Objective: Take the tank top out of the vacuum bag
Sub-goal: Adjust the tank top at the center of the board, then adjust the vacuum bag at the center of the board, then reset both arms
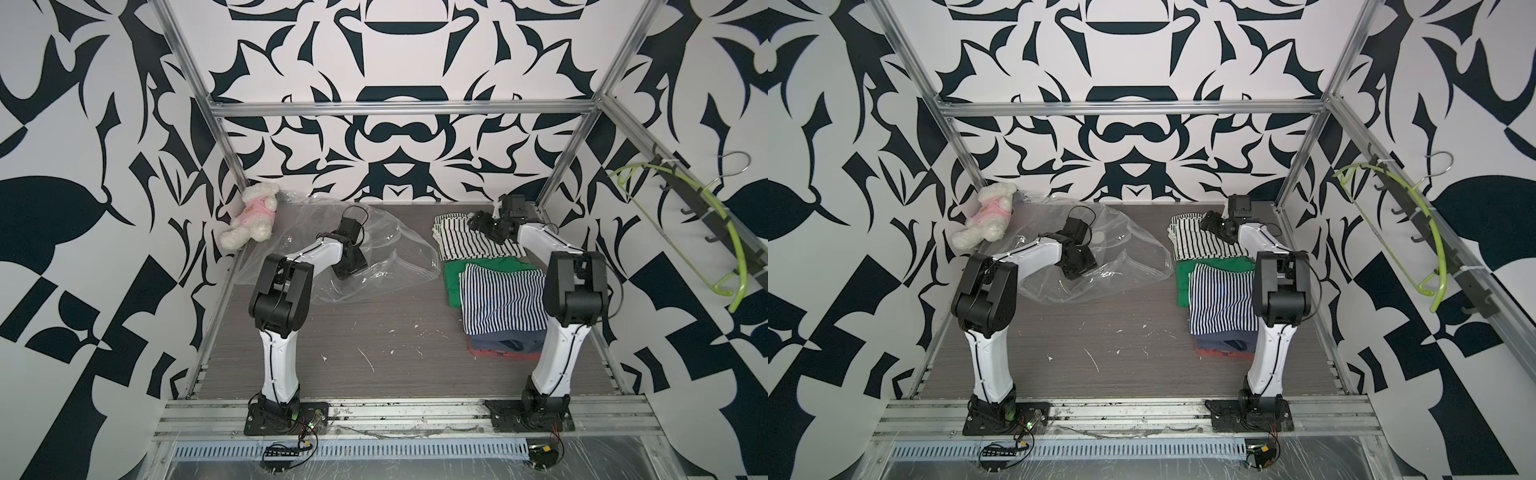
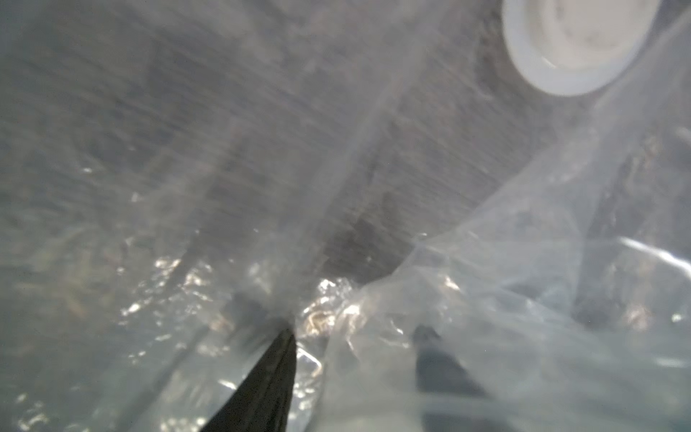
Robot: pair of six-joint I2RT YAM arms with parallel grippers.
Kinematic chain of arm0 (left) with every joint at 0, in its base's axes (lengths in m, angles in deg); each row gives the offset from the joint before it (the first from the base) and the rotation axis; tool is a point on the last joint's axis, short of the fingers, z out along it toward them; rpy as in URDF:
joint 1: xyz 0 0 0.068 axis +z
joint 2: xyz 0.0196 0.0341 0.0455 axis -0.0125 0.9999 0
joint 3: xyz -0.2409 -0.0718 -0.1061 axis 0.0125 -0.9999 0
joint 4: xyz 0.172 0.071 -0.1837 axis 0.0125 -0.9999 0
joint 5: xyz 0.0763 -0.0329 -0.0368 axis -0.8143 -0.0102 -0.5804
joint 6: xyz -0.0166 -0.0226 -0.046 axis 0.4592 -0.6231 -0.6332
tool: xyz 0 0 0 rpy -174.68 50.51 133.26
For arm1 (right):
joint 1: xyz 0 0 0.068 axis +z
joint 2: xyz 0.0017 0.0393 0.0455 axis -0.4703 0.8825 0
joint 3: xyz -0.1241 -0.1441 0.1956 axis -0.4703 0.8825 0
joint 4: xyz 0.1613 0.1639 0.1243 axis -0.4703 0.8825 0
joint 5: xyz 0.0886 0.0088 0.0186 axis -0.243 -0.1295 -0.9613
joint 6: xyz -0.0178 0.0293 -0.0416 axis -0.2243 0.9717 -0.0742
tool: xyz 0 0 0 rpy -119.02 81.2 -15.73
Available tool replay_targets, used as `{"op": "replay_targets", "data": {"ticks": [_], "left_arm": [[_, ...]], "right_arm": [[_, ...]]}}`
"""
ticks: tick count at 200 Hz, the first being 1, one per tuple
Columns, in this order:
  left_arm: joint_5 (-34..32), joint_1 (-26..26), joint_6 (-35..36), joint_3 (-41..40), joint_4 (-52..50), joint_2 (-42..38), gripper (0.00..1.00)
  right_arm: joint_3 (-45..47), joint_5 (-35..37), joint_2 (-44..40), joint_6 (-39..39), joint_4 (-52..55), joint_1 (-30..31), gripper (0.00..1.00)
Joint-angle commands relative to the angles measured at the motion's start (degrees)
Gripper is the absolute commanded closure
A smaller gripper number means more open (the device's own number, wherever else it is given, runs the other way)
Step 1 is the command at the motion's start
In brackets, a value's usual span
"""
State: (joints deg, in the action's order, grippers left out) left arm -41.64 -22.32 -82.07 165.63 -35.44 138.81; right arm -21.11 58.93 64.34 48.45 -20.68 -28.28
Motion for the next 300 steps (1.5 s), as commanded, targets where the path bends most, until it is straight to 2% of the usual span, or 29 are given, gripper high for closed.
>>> {"op": "replay_targets", "data": {"ticks": [1, 5, 14, 44, 72, 88, 110, 139, 165, 180, 194, 229, 256, 280, 300], "left_arm": [[1.6, -1.4, 2.0, 3.1, -0.8, -4.4, 0.16], [1.6, -1.8, 2.4, 3.5, -0.8, -5.0, 0.08], [1.7, -2.6, 3.6, 4.0, 0.1, -6.5, 0.0], [5.6, -4.6, 7.4, 3.8, 4.5, -12.1, 0.0], [6.9, -4.8, 11.3, -0.6, 9.0, -18.6, 0.0], [1.7, -4.8, 15.2, -5.7, 12.8, -22.8, 0.0], [-6.0, -4.8, 19.5, -16.8, 21.9, -29.3, 0.0], [-14.5, -4.0, 23.5, -26.1, 26.3, -36.0, 0.0], [-14.8, -1.4, 29.8, -34.5, 31.3, -41.6, 0.0], [-14.3, 1.3, 32.9, -38.3, 32.8, -44.6, 0.0], [-10.7, 5.1, 36.2, -42.9, 37.3, -46.0, 0.0], [-10.2, 11.2, 40.7, -52.2, 46.1, -47.7, 0.0], [-7.2, 14.7, 41.7, -56.6, 53.7, -45.7, 0.0], [-4.9, 16.4, 42.3, -60.6, 65.0, -40.9, 0.0], [-2.9, 17.2, 43.3, -60.2, 69.1, -38.0, 0.0]], "right_arm": [[5.4, -0.7, -8.1, -4.6, -3.1, 0.7, 0.12], [6.8, -0.7, -9.3, -4.8, -3.4, 0.8, 0.11], [9.6, -0.8, -12.0, -5.3, -4.1, 0.8, 0.09], [18.6, 1.0, -21.5, -8.3, -6.1, 0.8, 0.04], [27.8, 5.2, -31.3, -11.3, -10.0, 0.8, 0.01], [32.4, 9.0, -36.0, -12.8, -11.1, 0.7, 0.0], [38.1, 12.1, -40.2, -14.5, -12.7, 0.0, 0.01], [44.1, 15.0, -43.9, -16.3, -14.6, -1.4, 0.0], [50.8, 19.7, -46.0, -18.6, -20.7, -1.4, 0.0], [55.7, 21.2, -46.1, -19.2, -28.1, -1.5, 0.01], [59.8, 21.2, -44.4, -18.9, -36.7, -1.5, 0.0], [64.0, 20.8, -34.8, -17.8, -52.2, -1.6, 0.0], [66.9, 20.5, -28.8, -19.0, -63.3, -1.5, 0.0], [67.9, 20.3, -27.0, -19.9, -65.8, -0.5, 0.0], [68.2, 21.1, -22.9, -22.0, -71.3, 1.2, 0.0]]}}
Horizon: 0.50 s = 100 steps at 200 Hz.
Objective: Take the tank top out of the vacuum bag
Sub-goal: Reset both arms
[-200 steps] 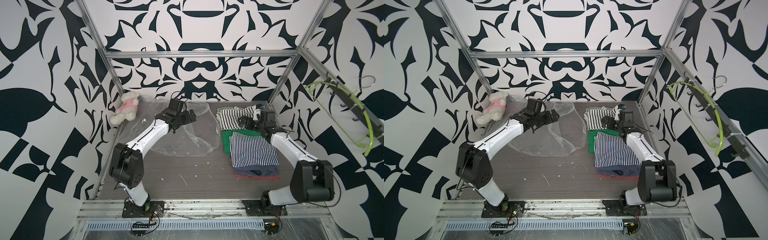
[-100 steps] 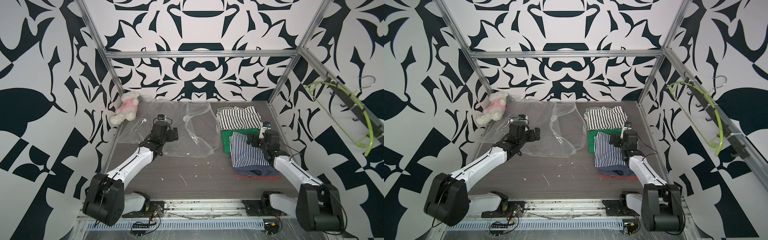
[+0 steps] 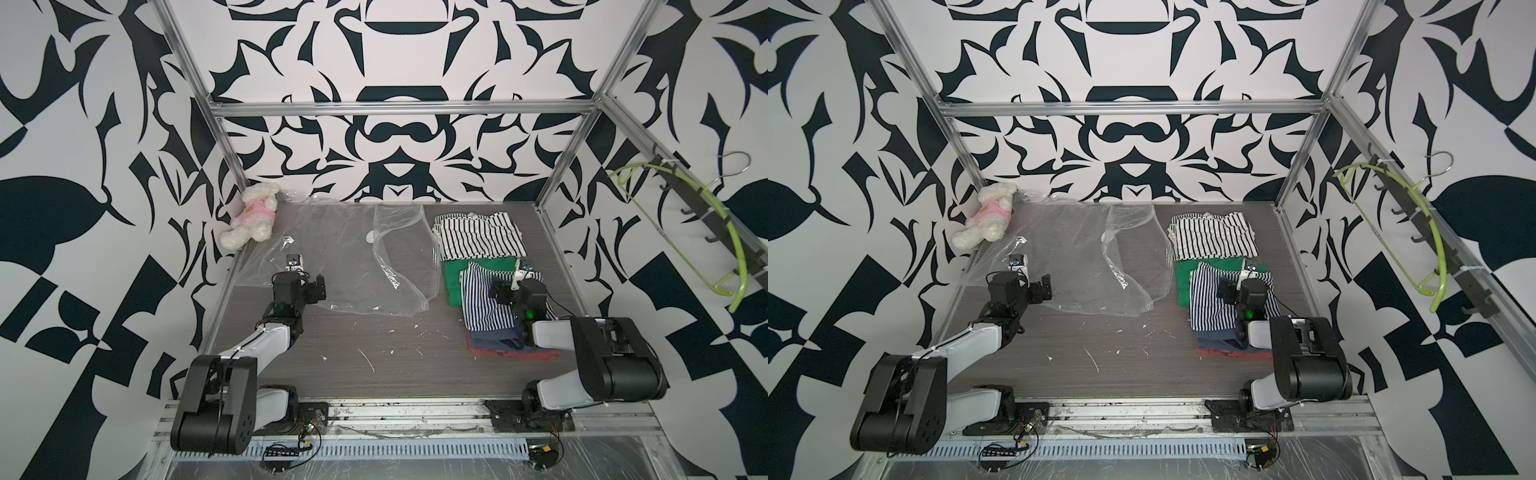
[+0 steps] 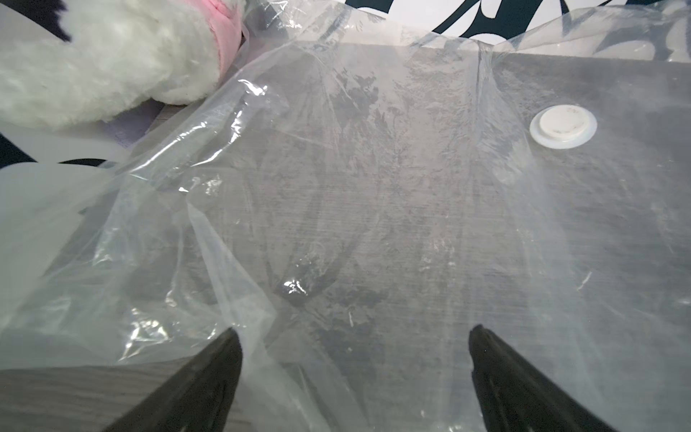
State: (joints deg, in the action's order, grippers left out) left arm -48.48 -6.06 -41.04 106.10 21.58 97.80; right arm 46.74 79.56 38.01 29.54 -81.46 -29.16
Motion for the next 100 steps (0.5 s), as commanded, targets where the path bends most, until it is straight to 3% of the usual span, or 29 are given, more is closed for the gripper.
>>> {"op": "replay_targets", "data": {"ticks": [1, 23, 57, 74, 100], "left_arm": [[3.9, 0.9, 2.3, -0.6, 12.3, 3.2, 0.0], [5.3, 2.2, 3.6, 0.5, 14.5, 6.2, 0.0], [4.9, 4.0, 2.2, -2.5, 30.2, 15.8, 0.0], [5.3, 4.1, 1.8, -0.8, 22.9, 13.6, 0.0], [4.5, 4.1, 1.4, 0.7, 21.2, 14.5, 0.0]], "right_arm": [[0.3, 0.5, 3.5, -3.2, -10.4, 2.1, 0.0], [-3.0, -0.4, 3.1, -4.6, -3.3, 3.4, 0.0], [-2.7, -1.3, 2.9, -5.1, -3.7, 3.4, 0.0], [-2.0, -1.1, 2.8, -5.5, -4.6, 3.8, 0.0], [-3.5, -0.1, 3.3, -6.0, -2.7, 4.6, 0.0]]}}
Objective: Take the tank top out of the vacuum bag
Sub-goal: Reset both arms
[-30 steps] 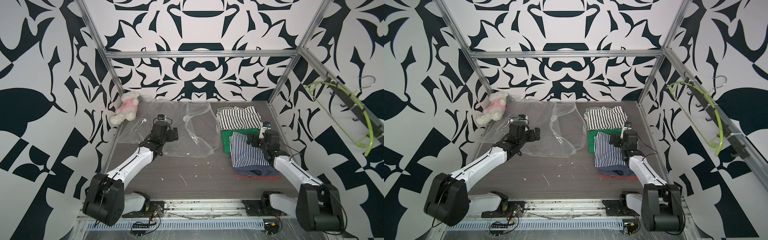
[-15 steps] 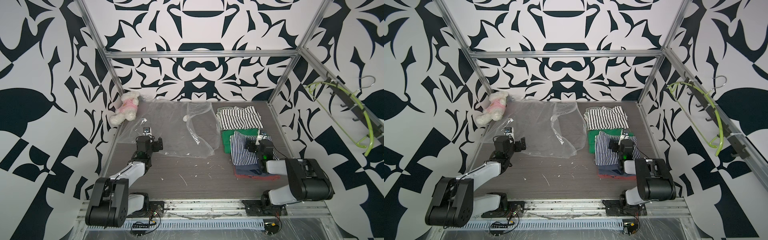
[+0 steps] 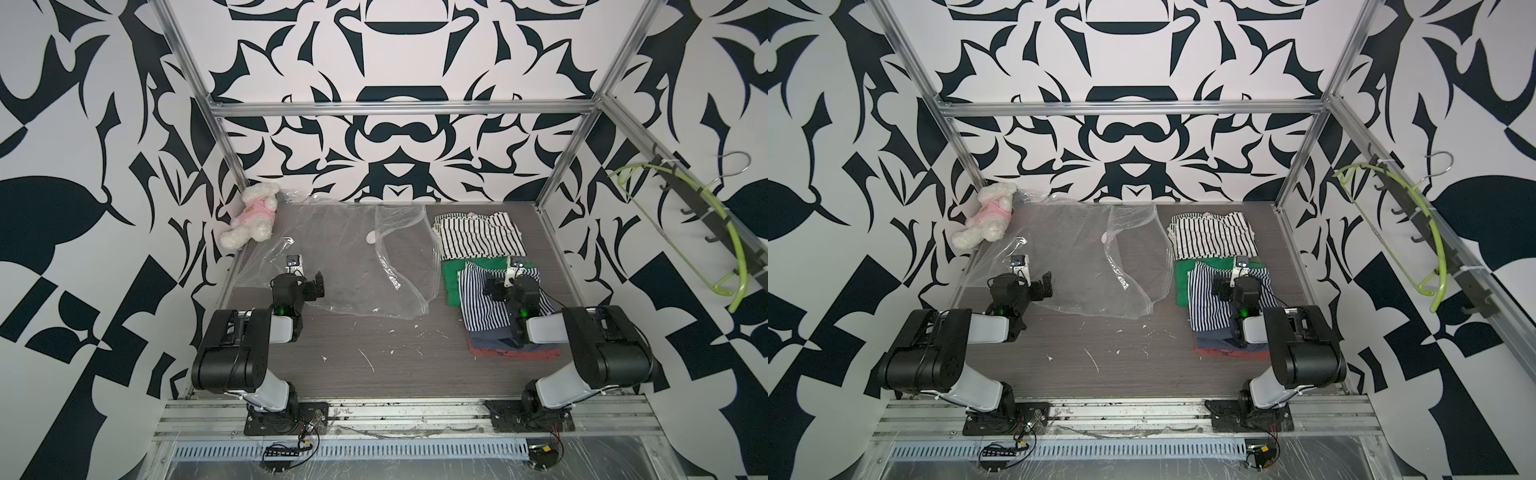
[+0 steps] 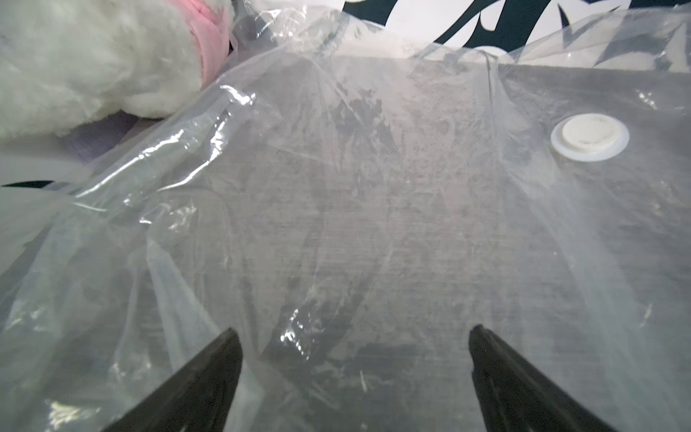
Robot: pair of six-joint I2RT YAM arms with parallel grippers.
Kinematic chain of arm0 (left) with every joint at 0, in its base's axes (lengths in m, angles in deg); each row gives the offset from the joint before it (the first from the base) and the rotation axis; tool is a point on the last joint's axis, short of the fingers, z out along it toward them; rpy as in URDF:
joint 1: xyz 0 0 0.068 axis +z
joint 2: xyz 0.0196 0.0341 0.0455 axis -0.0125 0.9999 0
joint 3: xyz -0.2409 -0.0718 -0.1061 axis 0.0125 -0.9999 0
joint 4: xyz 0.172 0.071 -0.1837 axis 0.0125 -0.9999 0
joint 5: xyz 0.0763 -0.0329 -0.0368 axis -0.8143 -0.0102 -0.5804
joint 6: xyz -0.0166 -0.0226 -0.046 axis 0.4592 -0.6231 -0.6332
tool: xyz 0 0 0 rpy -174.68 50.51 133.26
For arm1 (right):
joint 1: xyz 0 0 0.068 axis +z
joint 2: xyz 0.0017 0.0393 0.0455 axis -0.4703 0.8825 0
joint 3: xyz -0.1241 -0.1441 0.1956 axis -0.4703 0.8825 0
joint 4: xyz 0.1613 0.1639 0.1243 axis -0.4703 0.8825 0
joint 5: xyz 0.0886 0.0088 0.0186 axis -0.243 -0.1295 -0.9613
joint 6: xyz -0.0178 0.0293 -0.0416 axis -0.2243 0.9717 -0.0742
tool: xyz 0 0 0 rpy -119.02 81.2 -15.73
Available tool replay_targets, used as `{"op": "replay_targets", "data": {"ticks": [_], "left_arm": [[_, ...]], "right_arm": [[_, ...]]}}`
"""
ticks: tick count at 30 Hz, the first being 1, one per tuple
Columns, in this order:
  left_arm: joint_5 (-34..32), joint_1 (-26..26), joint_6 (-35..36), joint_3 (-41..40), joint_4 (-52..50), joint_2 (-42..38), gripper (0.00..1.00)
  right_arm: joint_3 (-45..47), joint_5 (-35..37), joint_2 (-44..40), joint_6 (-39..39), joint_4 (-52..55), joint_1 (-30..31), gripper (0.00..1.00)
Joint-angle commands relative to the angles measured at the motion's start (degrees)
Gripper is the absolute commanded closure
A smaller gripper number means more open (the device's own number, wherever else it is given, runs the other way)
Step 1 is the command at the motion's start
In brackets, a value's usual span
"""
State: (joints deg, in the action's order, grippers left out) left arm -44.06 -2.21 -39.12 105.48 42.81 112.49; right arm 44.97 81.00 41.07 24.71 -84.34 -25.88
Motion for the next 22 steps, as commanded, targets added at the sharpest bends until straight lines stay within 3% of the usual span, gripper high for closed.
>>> {"op": "replay_targets", "data": {"ticks": [1, 22], "left_arm": [[0.1, 0.3, -0.6, 1.3, -0.1, -0.2, 0.0], [0.1, 0.3, -0.8, 1.0, 0.3, -0.5, 0.0]], "right_arm": [[-1.8, -1.6, 0.2, -1.2, 0.2, 1.3, 0.0], [-2.0, -2.1, 0.1, -0.7, 0.8, 1.2, 0.0]]}}
